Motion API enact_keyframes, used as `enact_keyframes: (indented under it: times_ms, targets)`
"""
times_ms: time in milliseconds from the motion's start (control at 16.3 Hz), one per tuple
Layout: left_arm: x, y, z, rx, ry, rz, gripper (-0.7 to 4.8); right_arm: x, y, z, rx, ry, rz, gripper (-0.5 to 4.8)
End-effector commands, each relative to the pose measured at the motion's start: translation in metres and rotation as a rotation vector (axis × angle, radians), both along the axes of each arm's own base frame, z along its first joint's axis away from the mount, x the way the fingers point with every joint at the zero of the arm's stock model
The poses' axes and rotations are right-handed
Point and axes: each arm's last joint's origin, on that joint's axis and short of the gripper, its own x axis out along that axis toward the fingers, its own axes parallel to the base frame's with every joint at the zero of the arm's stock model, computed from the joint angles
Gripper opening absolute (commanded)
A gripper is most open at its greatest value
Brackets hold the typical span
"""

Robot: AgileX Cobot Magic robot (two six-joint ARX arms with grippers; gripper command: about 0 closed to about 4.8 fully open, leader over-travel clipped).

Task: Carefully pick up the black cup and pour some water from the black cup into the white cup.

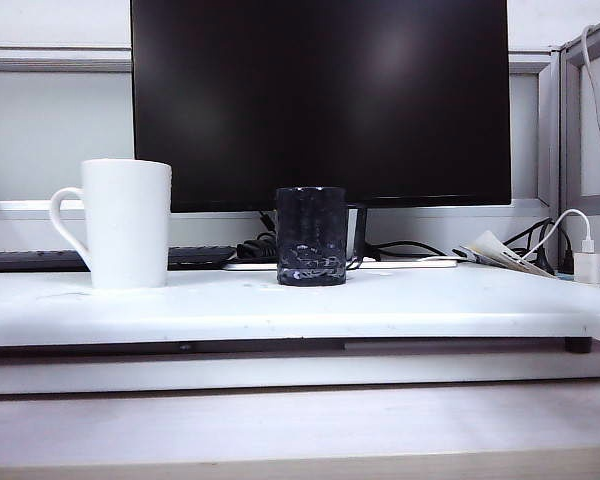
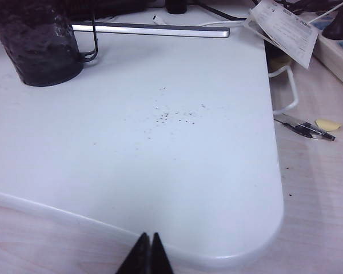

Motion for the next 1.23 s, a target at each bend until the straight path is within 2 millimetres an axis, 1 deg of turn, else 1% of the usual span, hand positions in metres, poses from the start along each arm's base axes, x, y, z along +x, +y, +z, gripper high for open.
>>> enact_keyframes:
  times_ms: [61,184,306,368,490,613,858,1226]
  targets:
    - [0.0,0.001,0.001,-0.001,-0.013,0.006,-0.05,0.0,-0.001,0.0,0.009,-0.015,-0.004,0.0]
    - [0.001,0.005,0.0,-0.005,-0.008,0.035,-0.05,-0.001,-0.004,0.003,0.027,-0.049,-0.03,0.0]
    - [0.003,0.012,0.0,-0.005,-0.01,0.121,-0.05,-0.002,-0.01,0.008,0.054,-0.11,-0.081,0.0]
    - [0.004,0.018,0.001,-0.006,-0.013,0.183,-0.05,-0.003,-0.016,0.013,0.077,-0.167,-0.13,0.0]
    - [0.005,0.027,0.0,-0.004,-0.01,0.279,-0.05,-0.001,-0.023,0.018,0.088,-0.215,-0.205,0.0]
    - [0.006,0.031,-0.001,-0.001,-0.013,0.336,-0.05,0.0,-0.026,0.018,0.085,-0.222,-0.243,0.0]
    - [0.006,0.033,-0.001,-0.002,-0.014,0.355,-0.05,0.0,-0.03,0.018,0.08,-0.223,-0.286,0.0]
    - [0.006,0.033,-0.001,-0.002,-0.012,0.355,-0.05,0.0,-0.03,0.018,0.08,-0.221,-0.285,0.0]
